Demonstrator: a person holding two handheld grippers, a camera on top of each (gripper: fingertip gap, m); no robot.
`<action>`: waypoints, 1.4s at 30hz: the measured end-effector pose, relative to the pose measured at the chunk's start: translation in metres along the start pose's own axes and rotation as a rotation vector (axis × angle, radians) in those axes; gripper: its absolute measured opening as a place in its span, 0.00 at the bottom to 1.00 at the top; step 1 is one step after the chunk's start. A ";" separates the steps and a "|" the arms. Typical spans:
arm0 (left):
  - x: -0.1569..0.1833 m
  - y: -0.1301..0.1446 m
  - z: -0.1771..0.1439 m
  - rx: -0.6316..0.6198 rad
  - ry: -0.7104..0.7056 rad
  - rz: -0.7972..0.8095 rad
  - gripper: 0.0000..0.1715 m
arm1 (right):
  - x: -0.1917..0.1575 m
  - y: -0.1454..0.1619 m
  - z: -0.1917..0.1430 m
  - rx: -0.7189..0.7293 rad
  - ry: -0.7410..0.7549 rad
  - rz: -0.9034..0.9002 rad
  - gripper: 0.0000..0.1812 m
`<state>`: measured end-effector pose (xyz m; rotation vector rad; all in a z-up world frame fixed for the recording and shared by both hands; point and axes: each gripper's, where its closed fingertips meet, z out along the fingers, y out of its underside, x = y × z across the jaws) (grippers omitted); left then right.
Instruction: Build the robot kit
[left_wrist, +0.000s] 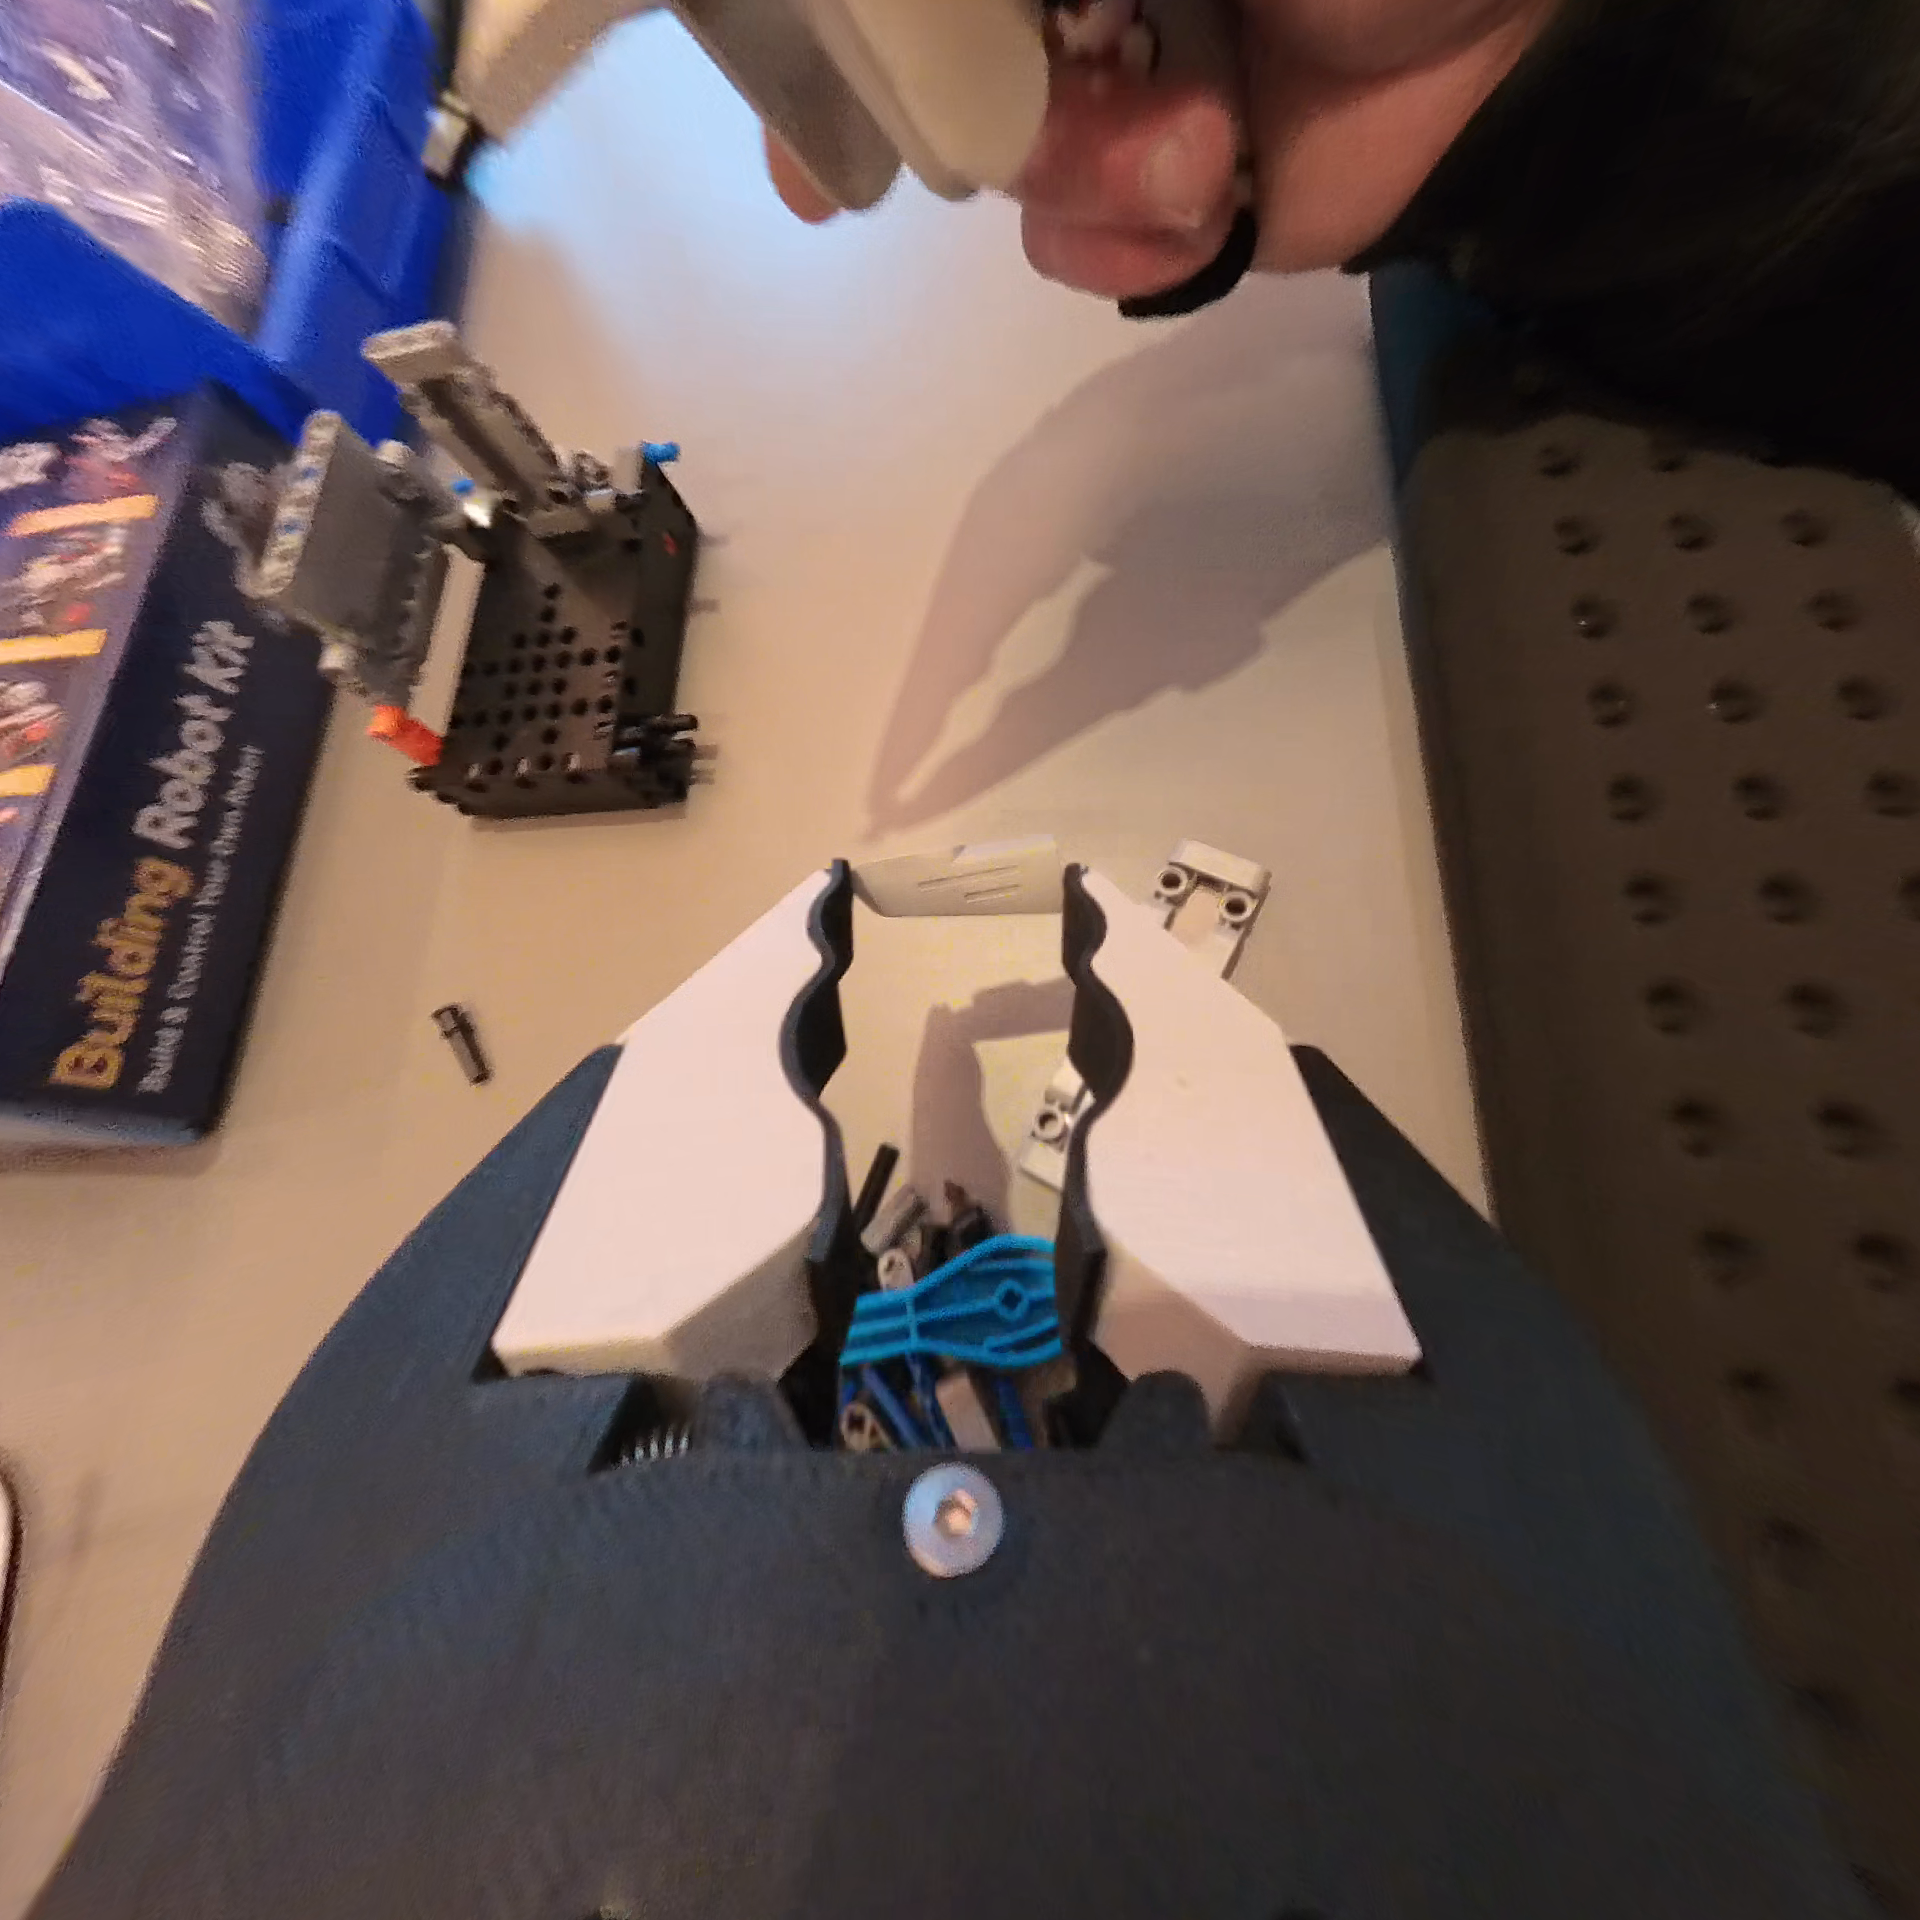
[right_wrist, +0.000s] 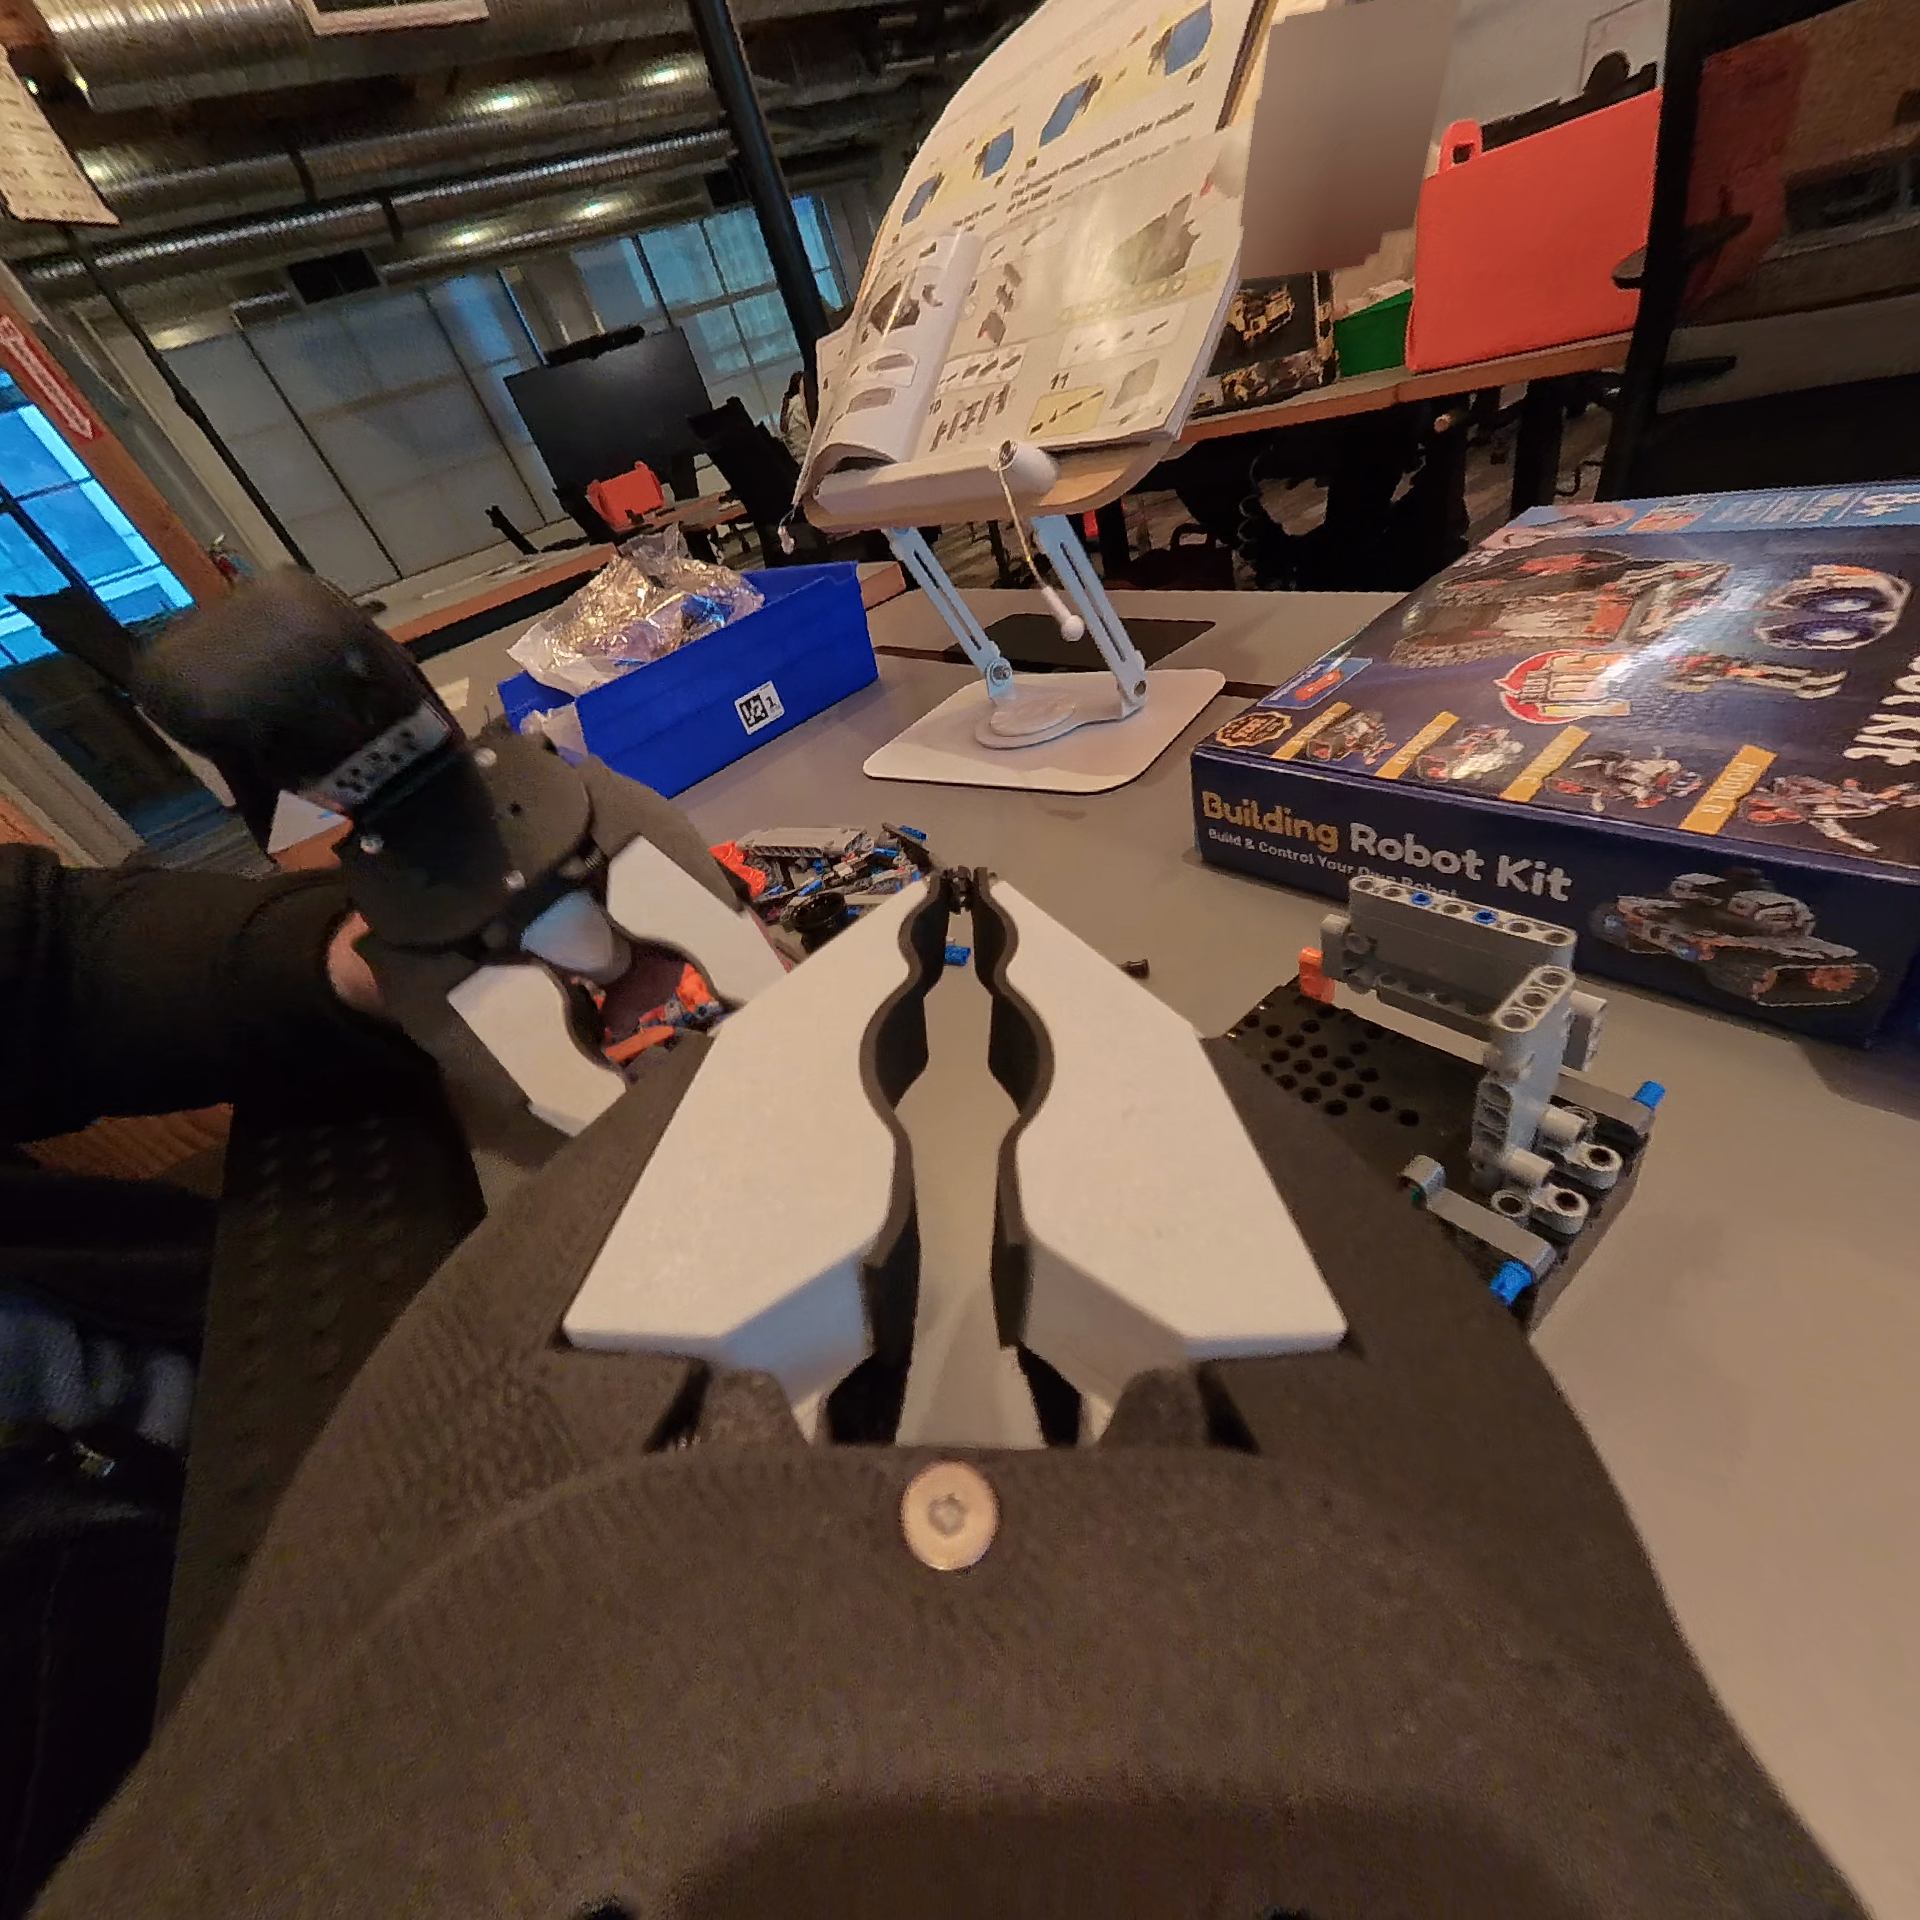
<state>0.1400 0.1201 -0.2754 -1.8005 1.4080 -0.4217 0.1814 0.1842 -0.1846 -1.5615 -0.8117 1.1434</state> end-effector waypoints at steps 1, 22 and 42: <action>0.000 0.001 -0.008 0.028 -0.010 -0.003 0.22 | -0.003 0.002 0.002 -0.010 -0.008 -0.009 0.01; 0.024 0.012 -0.080 0.316 -0.017 0.028 0.22 | -0.118 0.075 0.063 -0.308 -0.310 -0.233 0.01; 0.039 0.029 -0.080 0.263 0.000 0.071 0.00 | -0.115 0.086 0.061 -0.353 -0.345 -0.209 0.01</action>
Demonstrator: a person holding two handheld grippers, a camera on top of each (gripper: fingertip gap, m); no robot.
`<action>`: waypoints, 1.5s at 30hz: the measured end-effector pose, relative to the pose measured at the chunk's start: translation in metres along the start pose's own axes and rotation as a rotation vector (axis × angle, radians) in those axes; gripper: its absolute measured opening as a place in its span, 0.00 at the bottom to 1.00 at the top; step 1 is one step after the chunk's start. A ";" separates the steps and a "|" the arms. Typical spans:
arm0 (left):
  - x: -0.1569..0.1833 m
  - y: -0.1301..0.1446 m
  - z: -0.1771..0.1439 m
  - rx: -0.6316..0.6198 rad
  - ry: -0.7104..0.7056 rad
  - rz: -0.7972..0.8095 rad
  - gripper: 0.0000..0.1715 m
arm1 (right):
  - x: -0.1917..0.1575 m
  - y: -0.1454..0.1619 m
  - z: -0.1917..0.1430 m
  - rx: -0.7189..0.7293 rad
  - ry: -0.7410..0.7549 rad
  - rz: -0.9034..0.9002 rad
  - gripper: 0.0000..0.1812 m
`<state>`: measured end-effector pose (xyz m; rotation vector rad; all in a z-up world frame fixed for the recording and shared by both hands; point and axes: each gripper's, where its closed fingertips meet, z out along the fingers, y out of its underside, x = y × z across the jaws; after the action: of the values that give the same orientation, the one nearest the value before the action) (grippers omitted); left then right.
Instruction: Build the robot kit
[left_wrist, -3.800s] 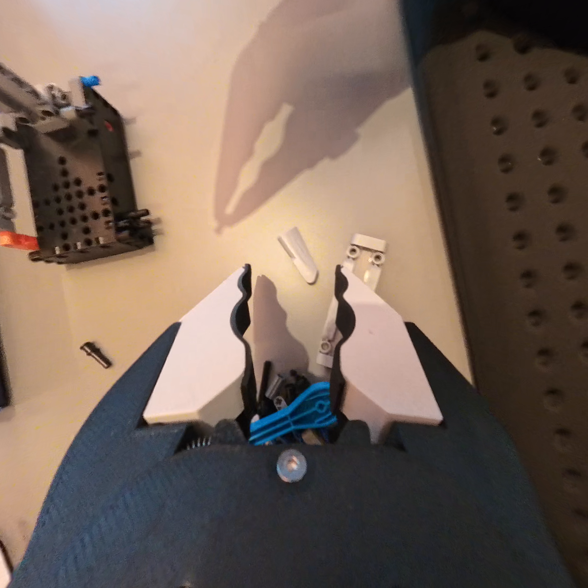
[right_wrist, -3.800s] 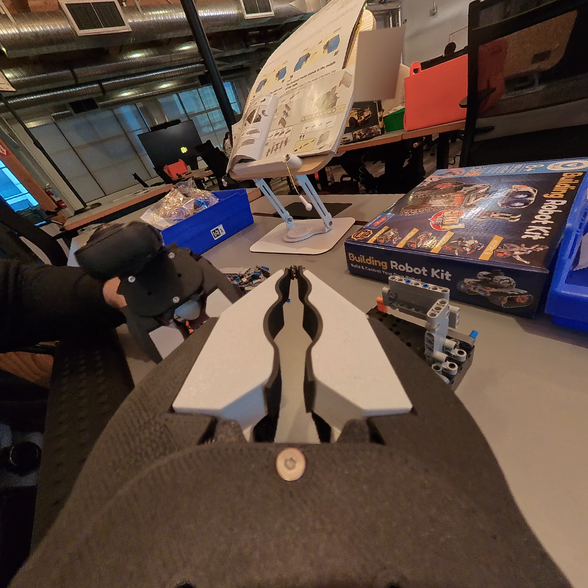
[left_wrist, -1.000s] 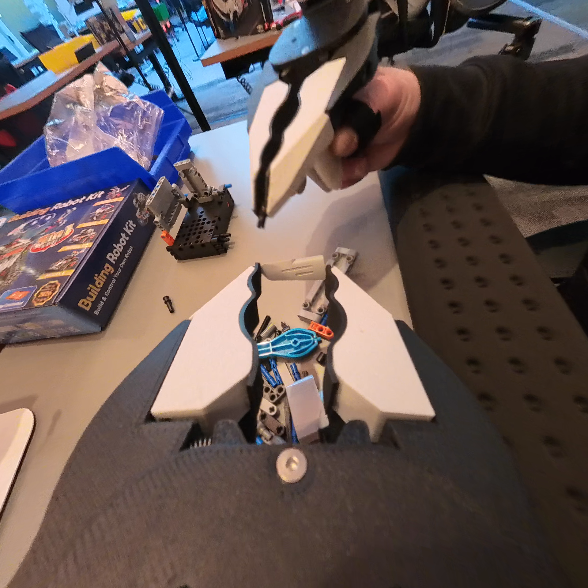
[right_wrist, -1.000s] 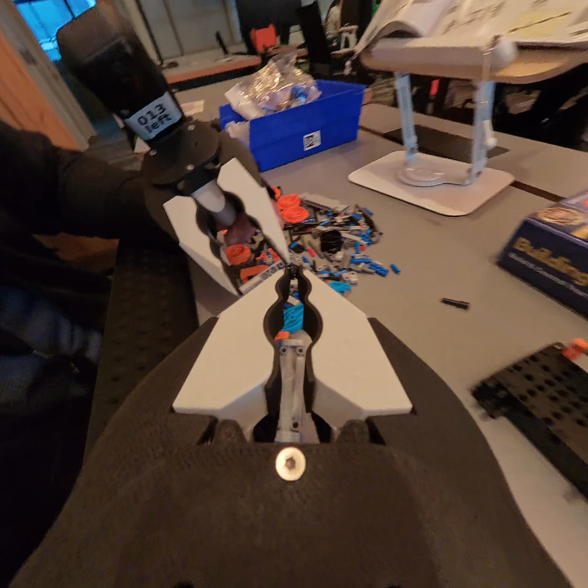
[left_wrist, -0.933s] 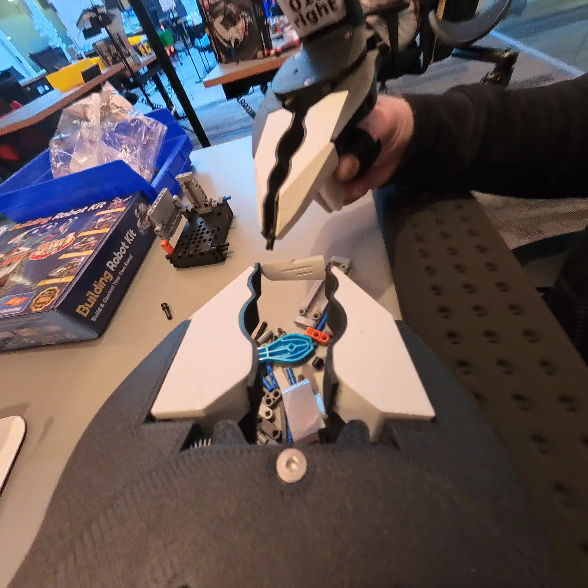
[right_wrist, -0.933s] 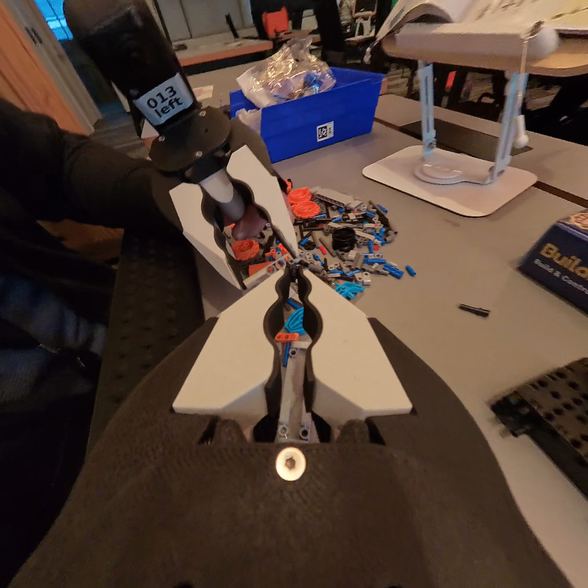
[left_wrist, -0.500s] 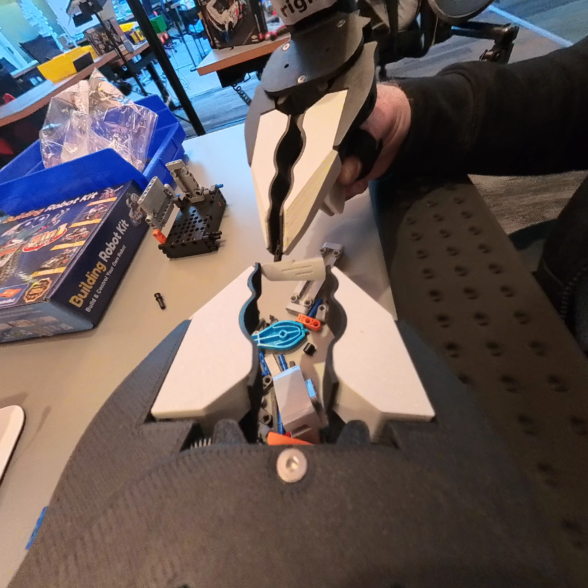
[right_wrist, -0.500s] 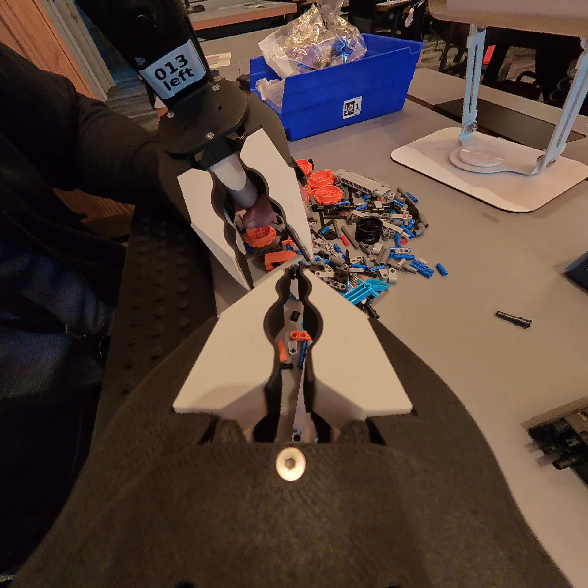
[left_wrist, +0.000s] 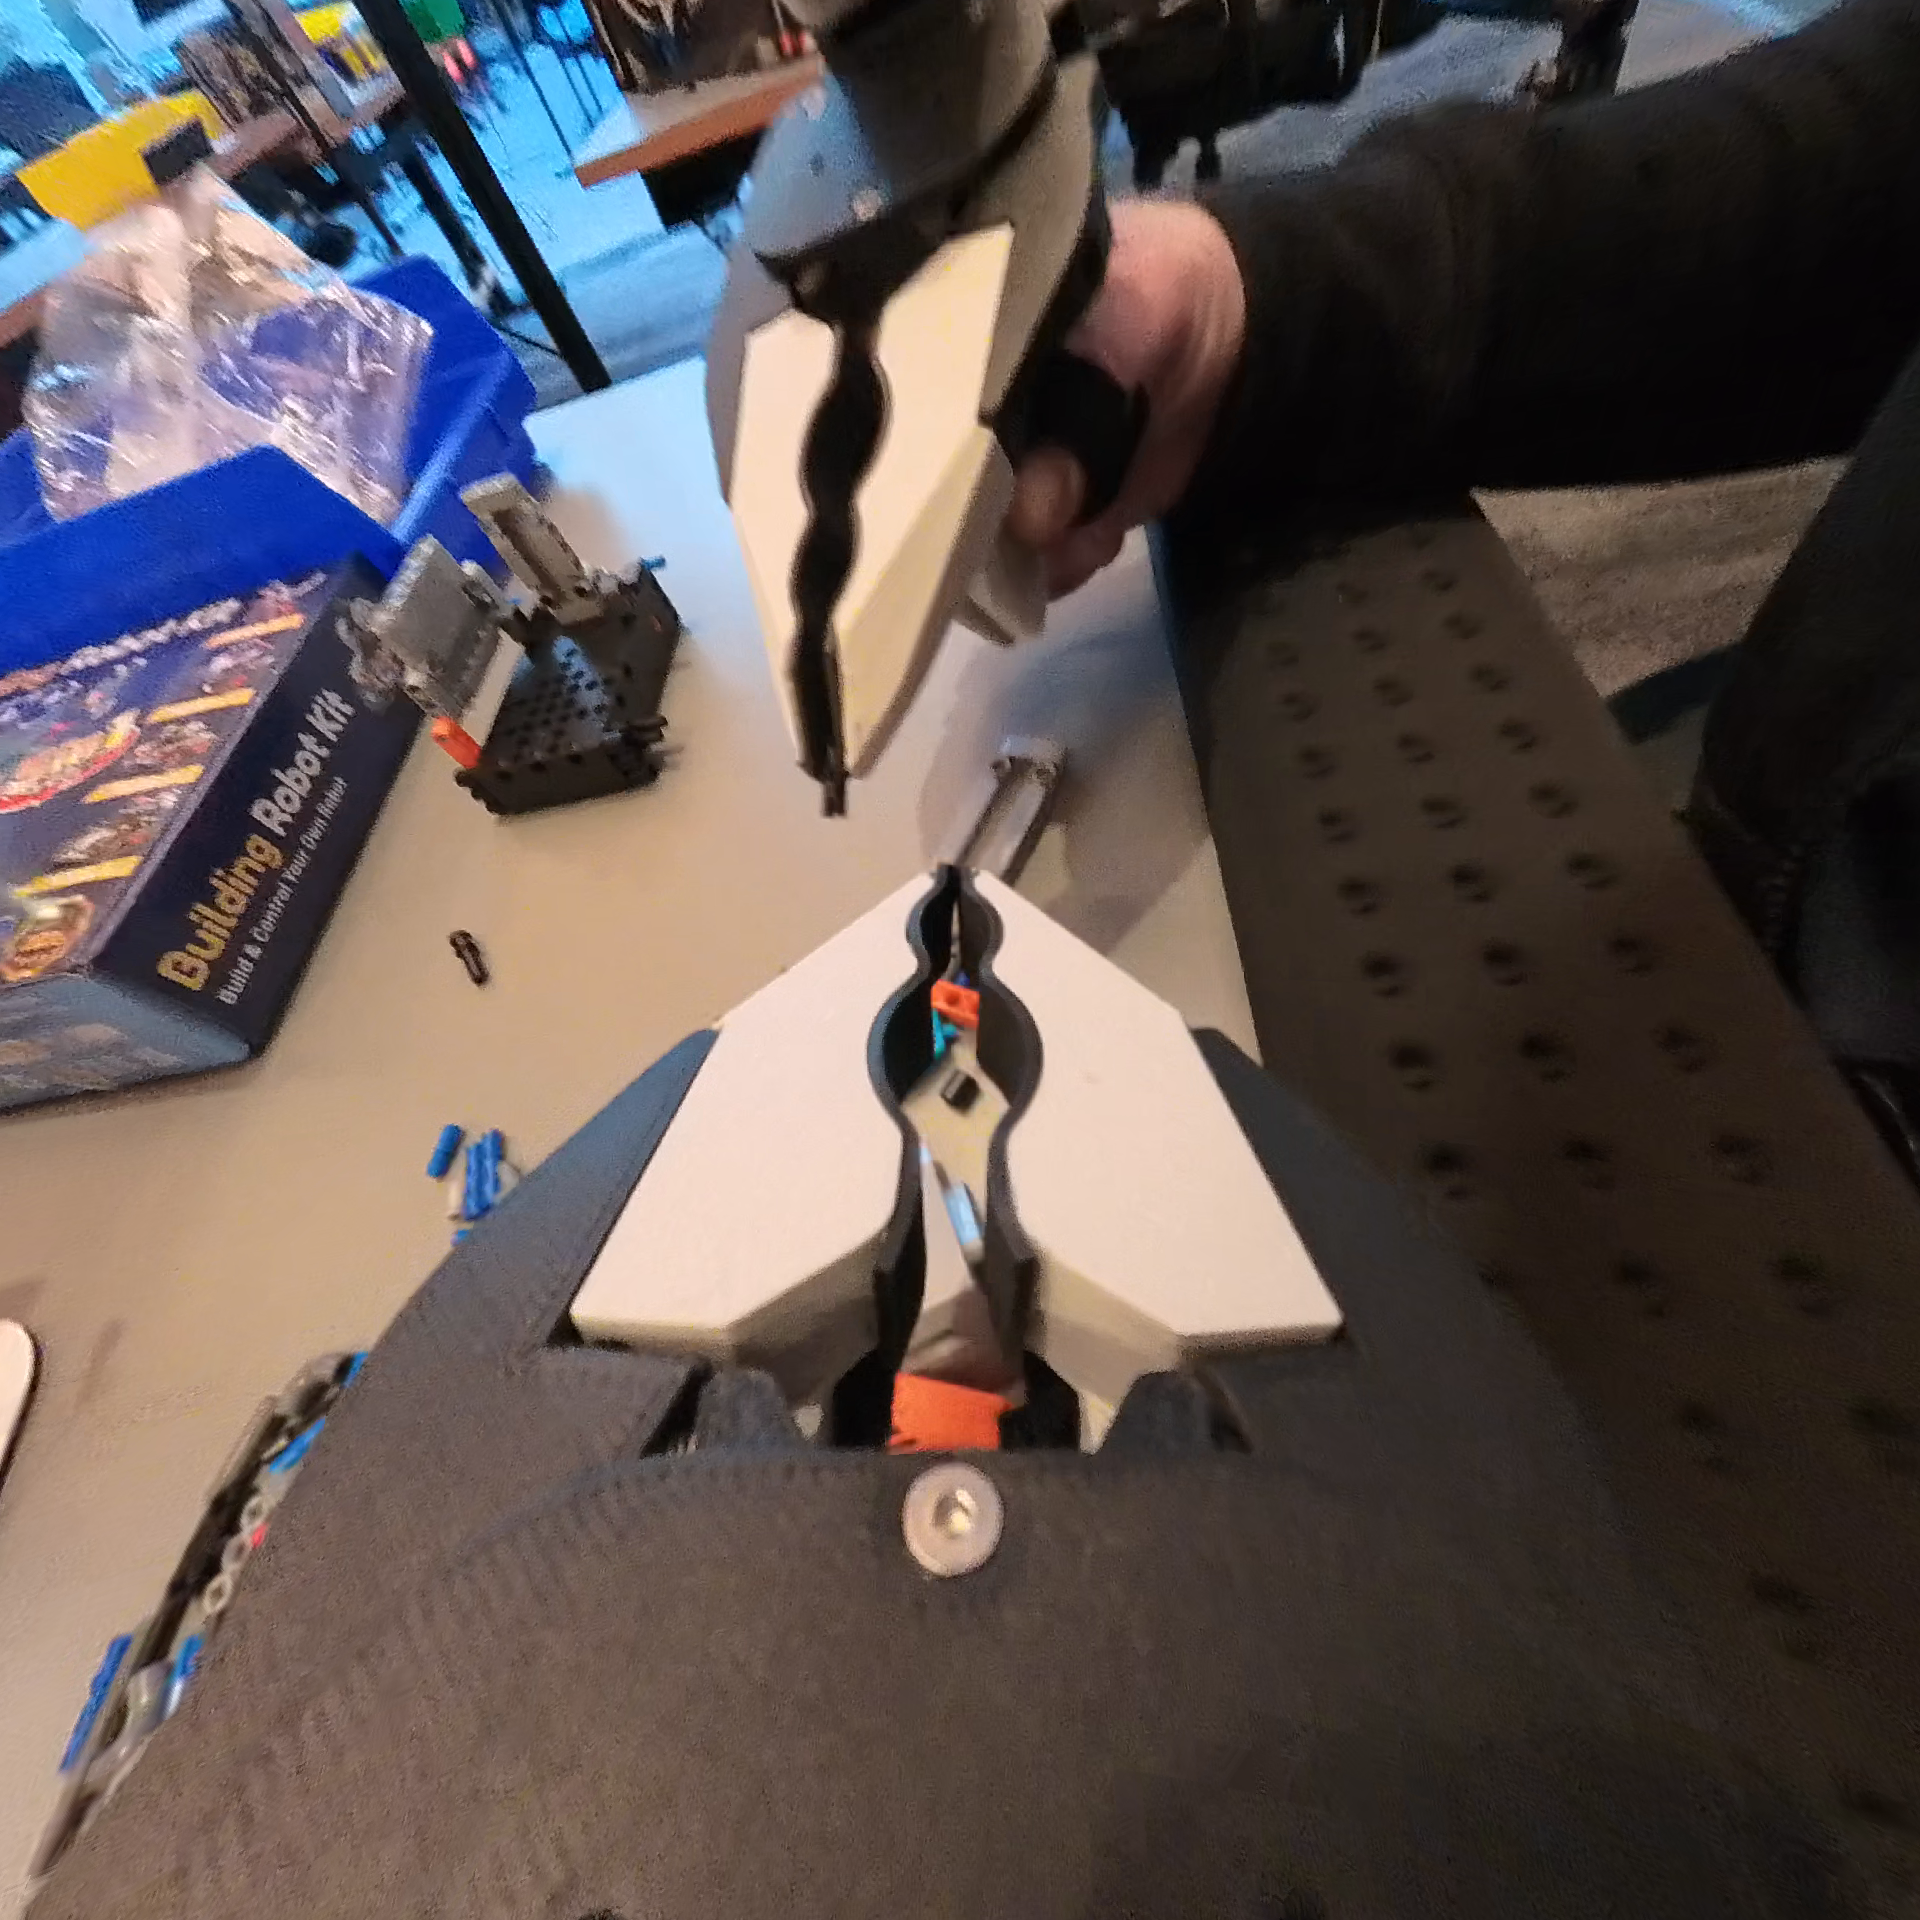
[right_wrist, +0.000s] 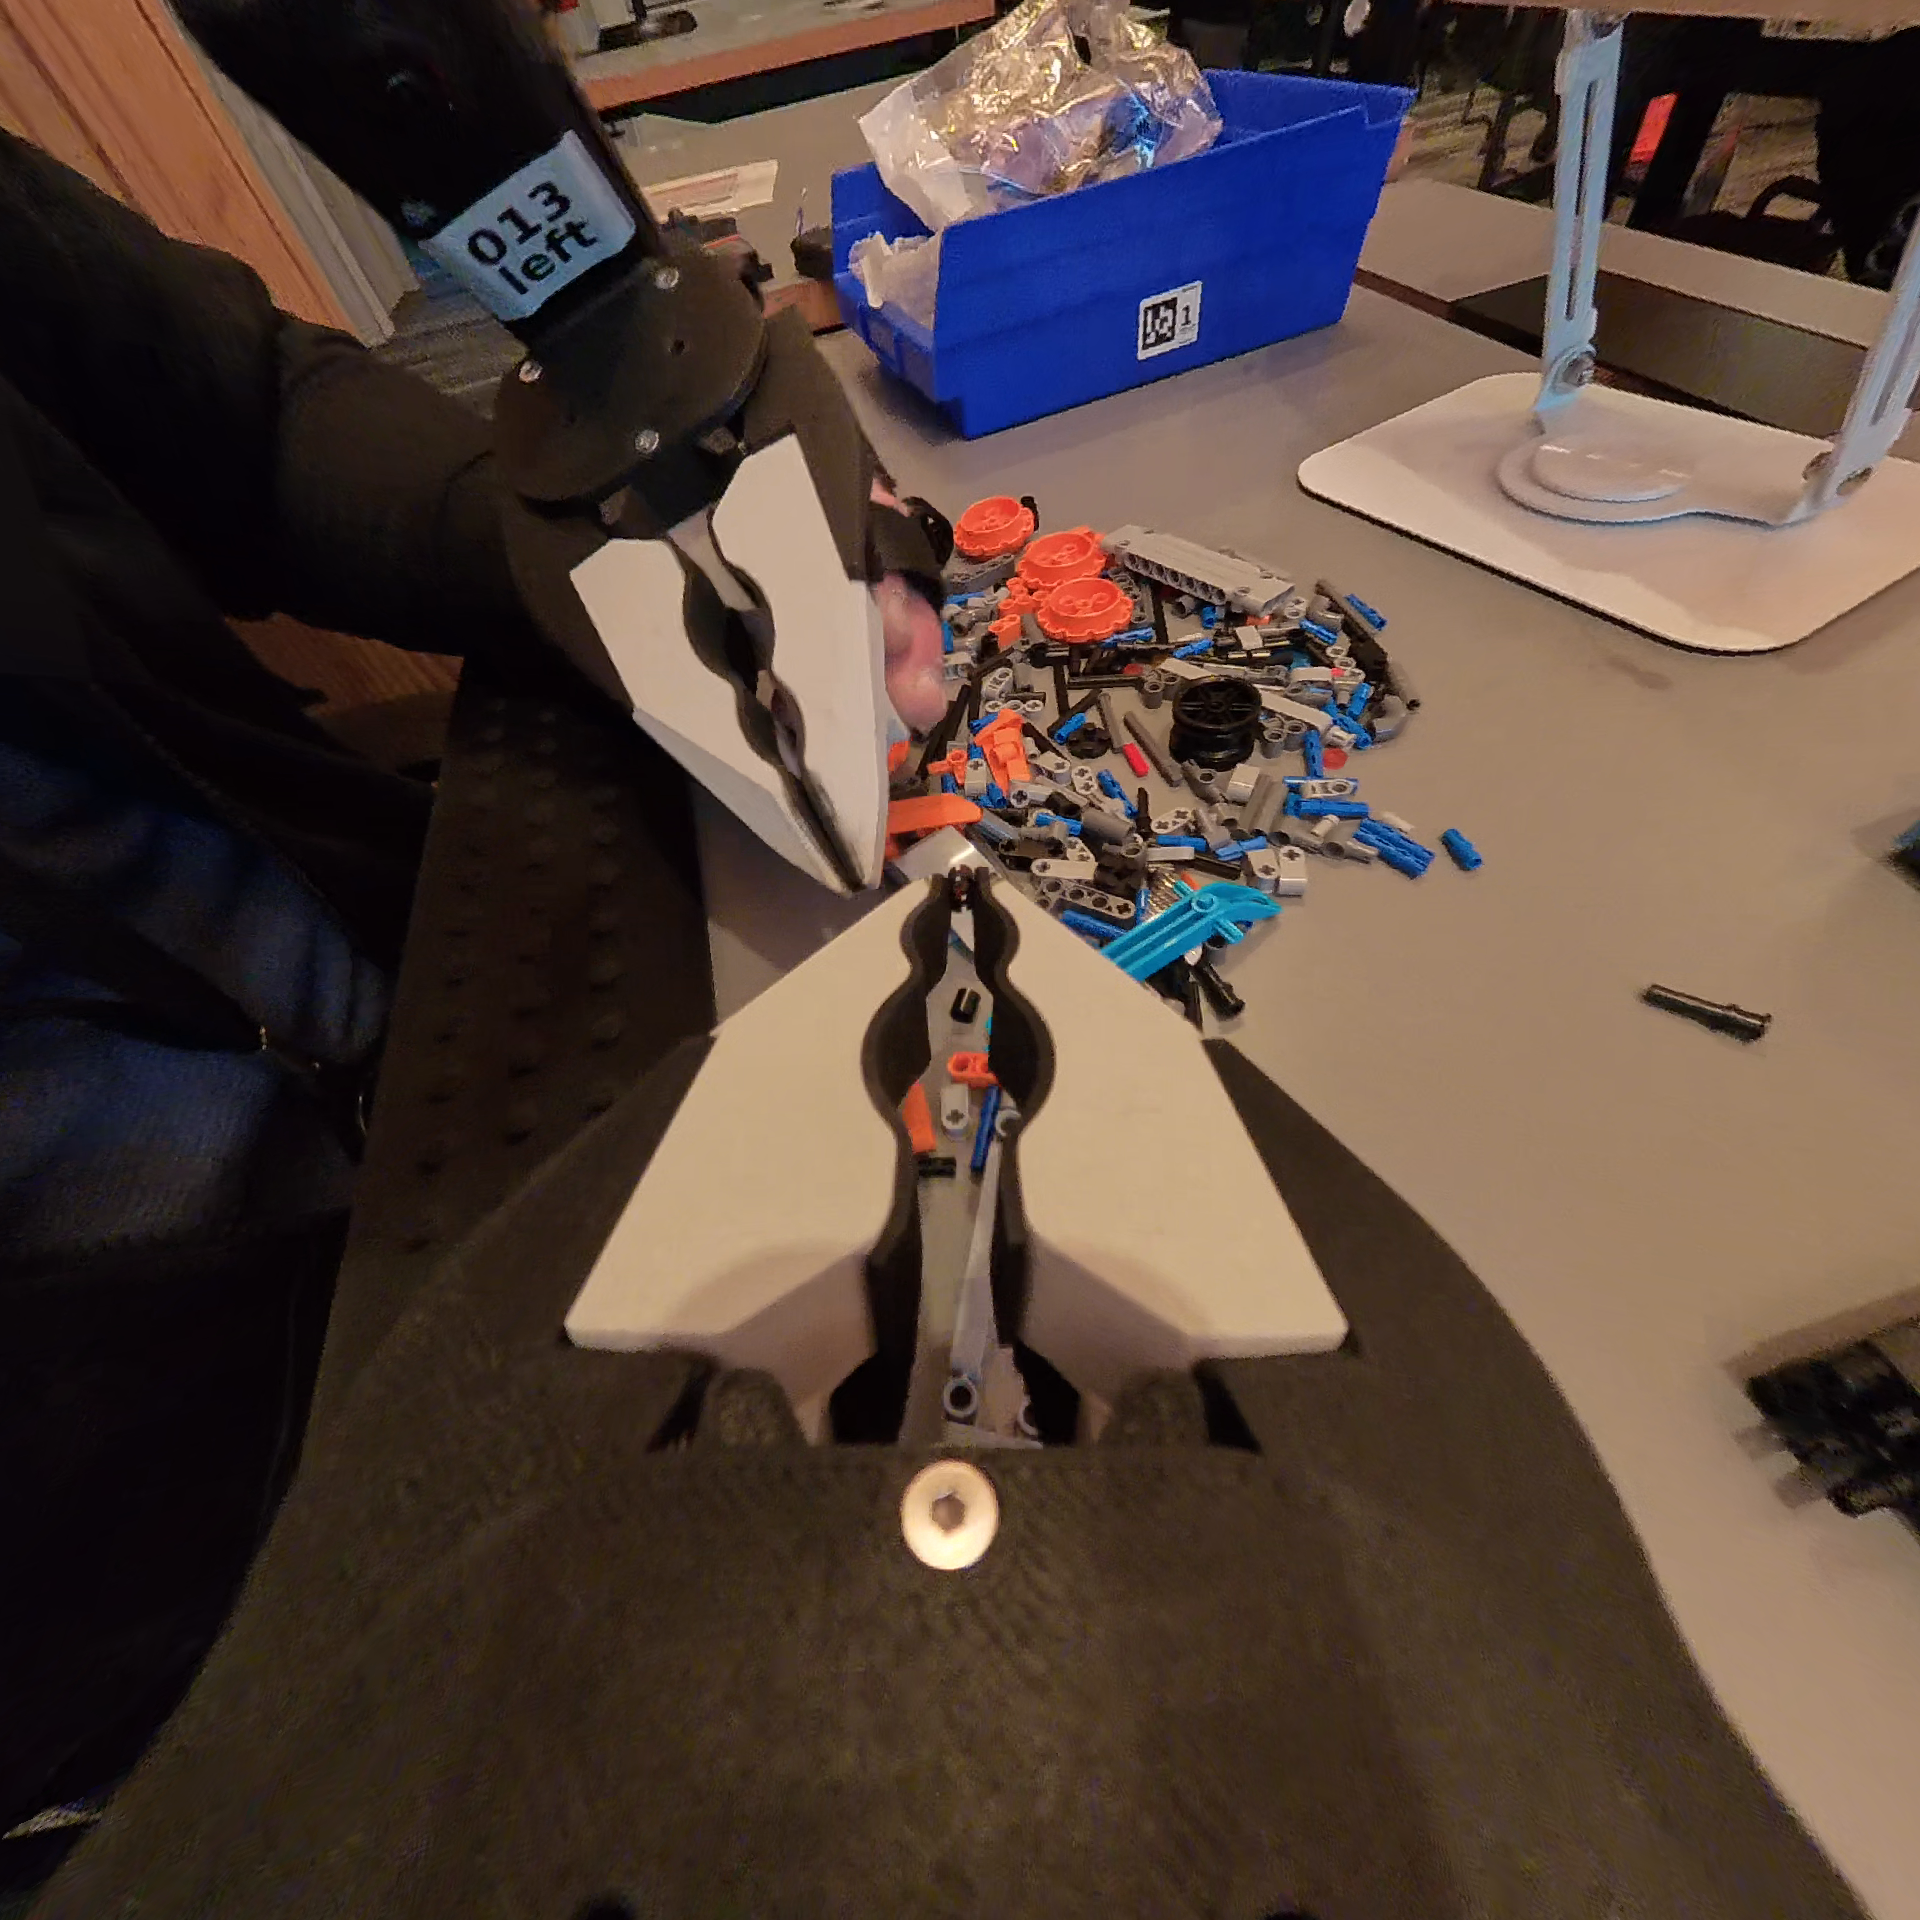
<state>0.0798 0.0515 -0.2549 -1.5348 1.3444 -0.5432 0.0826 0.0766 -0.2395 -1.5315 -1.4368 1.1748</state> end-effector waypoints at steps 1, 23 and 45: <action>0.005 0.005 0.001 -0.018 0.012 0.004 0.00 | 0.001 0.003 0.001 -0.014 0.005 -0.002 0.01; -0.065 0.021 0.043 -0.282 -0.020 -0.012 0.22 | 0.053 0.013 -0.067 0.063 0.270 0.093 0.01; -0.033 0.033 0.125 -0.419 0.185 0.153 0.05 | 0.069 0.028 -0.088 0.066 0.326 0.172 0.01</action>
<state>0.1581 0.1318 -0.3267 -1.7243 1.7873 -0.3245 0.1725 0.1482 -0.2466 -1.7349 -1.0595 1.0020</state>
